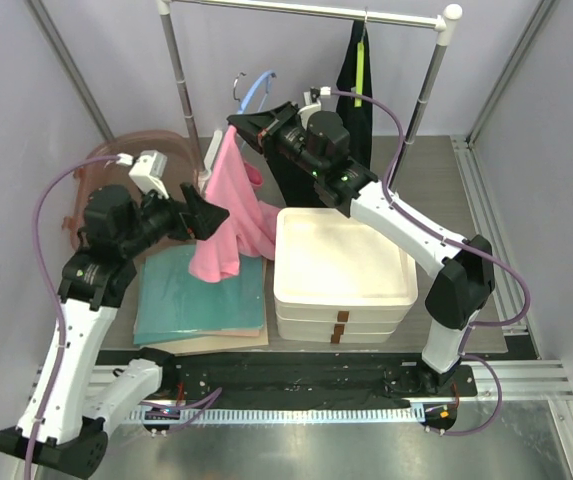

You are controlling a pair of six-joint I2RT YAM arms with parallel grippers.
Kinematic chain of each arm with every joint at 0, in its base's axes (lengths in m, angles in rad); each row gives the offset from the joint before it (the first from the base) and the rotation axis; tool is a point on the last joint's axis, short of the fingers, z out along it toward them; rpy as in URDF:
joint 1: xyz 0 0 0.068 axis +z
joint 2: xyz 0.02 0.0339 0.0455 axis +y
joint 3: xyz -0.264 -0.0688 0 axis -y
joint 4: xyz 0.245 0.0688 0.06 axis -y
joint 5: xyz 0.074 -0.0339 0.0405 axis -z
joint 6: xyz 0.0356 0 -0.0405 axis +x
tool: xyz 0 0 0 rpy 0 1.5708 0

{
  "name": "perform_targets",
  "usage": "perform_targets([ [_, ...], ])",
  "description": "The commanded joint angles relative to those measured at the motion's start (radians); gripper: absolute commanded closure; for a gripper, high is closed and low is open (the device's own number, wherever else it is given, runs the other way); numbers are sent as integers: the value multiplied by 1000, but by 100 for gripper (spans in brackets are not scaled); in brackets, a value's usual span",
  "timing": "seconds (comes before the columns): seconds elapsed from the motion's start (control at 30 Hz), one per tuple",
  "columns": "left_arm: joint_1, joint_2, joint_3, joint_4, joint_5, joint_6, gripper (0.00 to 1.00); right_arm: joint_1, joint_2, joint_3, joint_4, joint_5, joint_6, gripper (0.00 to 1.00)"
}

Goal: Remove the t-shirt from the hanger

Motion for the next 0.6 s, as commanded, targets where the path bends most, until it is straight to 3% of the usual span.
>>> perform_targets([
  [0.0, -70, 15, -33, 37, -94, 16, 9, 4, -31, 62, 91, 37, 39, 99],
  [0.1, -76, 23, -54, -26, -138, 1, 20, 4, -35, 74, 78, 51, 35, 99],
  [0.2, -76, -15, -85, -94, -189, -16, 49, 4, -23, 103, 59, 59, 28, 99],
  [0.27, -76, -75, -100, -138, -224, -22, 63, 4, -15, 128, 47, 79, 24, 99],
  [0.3, -76, -93, -108, -160, -250, -27, 92, 4, -8, 135, 30, 85, 13, 99],
  [0.33, -76, -115, -111, -184, -277, -35, 100, 4, -5, 143, 24, 103, 11, 99],
  [0.47, -76, -190, -120, -291, -411, -59, 100, 4, 29, 215, -11, 154, -1, 99],
  [0.57, -76, -257, -142, -359, -422, -87, 100, 4, 74, 311, -80, 177, -42, 99],
])
